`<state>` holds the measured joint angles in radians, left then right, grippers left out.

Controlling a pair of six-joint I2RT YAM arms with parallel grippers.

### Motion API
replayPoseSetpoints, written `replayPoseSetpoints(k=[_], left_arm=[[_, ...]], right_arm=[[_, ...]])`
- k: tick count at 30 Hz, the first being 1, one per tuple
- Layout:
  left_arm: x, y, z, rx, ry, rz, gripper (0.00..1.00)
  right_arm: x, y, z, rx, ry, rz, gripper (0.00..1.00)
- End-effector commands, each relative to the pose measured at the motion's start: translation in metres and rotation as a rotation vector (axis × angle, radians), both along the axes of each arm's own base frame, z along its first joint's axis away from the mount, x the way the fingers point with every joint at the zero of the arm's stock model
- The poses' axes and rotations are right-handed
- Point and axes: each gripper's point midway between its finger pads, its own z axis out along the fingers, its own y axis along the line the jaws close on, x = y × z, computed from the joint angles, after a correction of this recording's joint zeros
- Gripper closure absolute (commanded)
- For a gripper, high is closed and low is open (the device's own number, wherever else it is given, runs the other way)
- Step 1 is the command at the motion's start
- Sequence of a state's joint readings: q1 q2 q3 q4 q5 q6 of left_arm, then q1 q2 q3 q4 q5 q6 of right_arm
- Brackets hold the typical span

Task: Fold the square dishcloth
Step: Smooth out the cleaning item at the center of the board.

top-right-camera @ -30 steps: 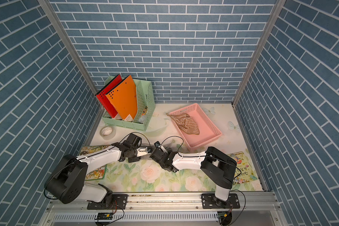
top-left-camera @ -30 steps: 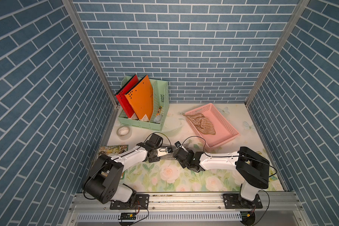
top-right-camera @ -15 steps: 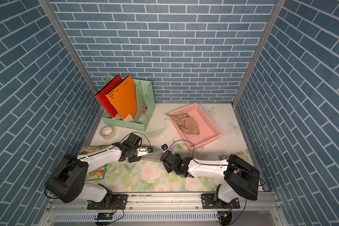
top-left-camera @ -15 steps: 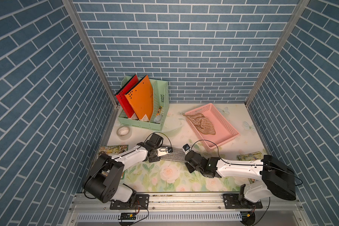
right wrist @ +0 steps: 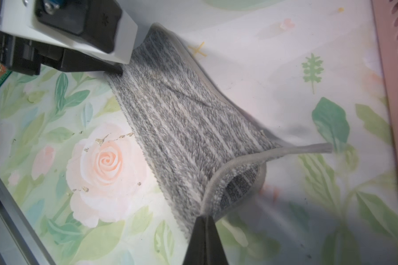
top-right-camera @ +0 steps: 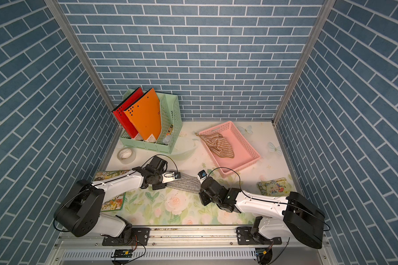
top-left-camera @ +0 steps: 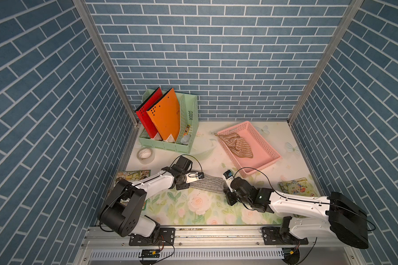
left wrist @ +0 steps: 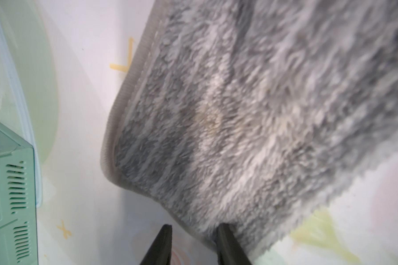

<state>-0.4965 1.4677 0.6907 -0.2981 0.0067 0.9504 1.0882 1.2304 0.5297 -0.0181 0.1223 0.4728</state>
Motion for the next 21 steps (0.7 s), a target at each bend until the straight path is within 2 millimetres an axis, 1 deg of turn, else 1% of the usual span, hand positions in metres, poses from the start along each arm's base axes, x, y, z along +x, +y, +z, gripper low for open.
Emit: replayPoseSetpoints(k=[1, 2, 3, 4, 5, 7, 8, 9, 10, 11, 14, 15, 16, 18, 21], left_arm=[[-0.016, 0.032, -0.020, 0.143, 0.072, 0.036, 0.62], [-0.016, 0.032, -0.019, 0.143, 0.069, 0.033, 0.63], [-0.016, 0.032, -0.018, 0.145, 0.066, 0.029, 0.63], [-0.016, 0.033, -0.017, 0.146, 0.064, 0.026, 0.63], [-0.016, 0.032, -0.016, 0.145, 0.062, 0.025, 0.63], [-0.016, 0.033, -0.016, 0.146, 0.063, 0.023, 0.63], [-0.015, 0.032, -0.016, 0.146, 0.061, 0.022, 0.63], [-0.015, 0.032, -0.016, 0.147, 0.060, 0.023, 0.63], [-0.015, 0.032, -0.016, 0.146, 0.059, 0.022, 0.63], [-0.014, 0.032, -0.015, 0.145, 0.054, 0.022, 0.63], [-0.010, 0.032, -0.012, 0.147, 0.037, 0.024, 0.63], [-0.008, 0.031, -0.011, 0.146, 0.033, 0.024, 0.63], [-0.007, 0.031, -0.009, 0.144, 0.027, 0.024, 0.63], [-0.007, 0.030, -0.006, 0.136, 0.018, 0.021, 0.63], [-0.007, 0.030, -0.003, 0.132, 0.010, 0.017, 0.63]], right_arm=[[-0.020, -0.046, -0.038, -0.173, 0.119, -0.039, 0.99], [-0.023, -0.045, -0.041, -0.175, 0.140, -0.027, 0.91], [-0.026, -0.042, -0.041, -0.177, 0.164, -0.018, 0.81], [-0.029, -0.038, -0.039, -0.171, 0.182, -0.002, 0.72], [-0.032, -0.033, -0.037, -0.158, 0.196, 0.018, 0.66], [-0.039, -0.020, -0.026, -0.098, 0.227, 0.075, 0.51], [-0.046, -0.011, -0.017, -0.048, 0.255, 0.126, 0.44], [-0.046, -0.006, -0.007, -0.011, 0.261, 0.145, 0.41], [-0.040, -0.002, 0.003, 0.019, 0.250, 0.137, 0.39], [-0.030, 0.002, 0.015, 0.059, 0.238, 0.119, 0.39], [0.000, 0.023, 0.056, 0.252, 0.220, 0.093, 0.40], [0.010, 0.029, 0.064, 0.298, 0.217, 0.087, 0.42], [0.019, 0.034, 0.065, 0.327, 0.224, 0.077, 0.45], [0.030, 0.046, 0.064, 0.380, 0.261, 0.076, 0.55], [0.039, 0.062, 0.046, 0.411, 0.333, 0.086, 0.70]])
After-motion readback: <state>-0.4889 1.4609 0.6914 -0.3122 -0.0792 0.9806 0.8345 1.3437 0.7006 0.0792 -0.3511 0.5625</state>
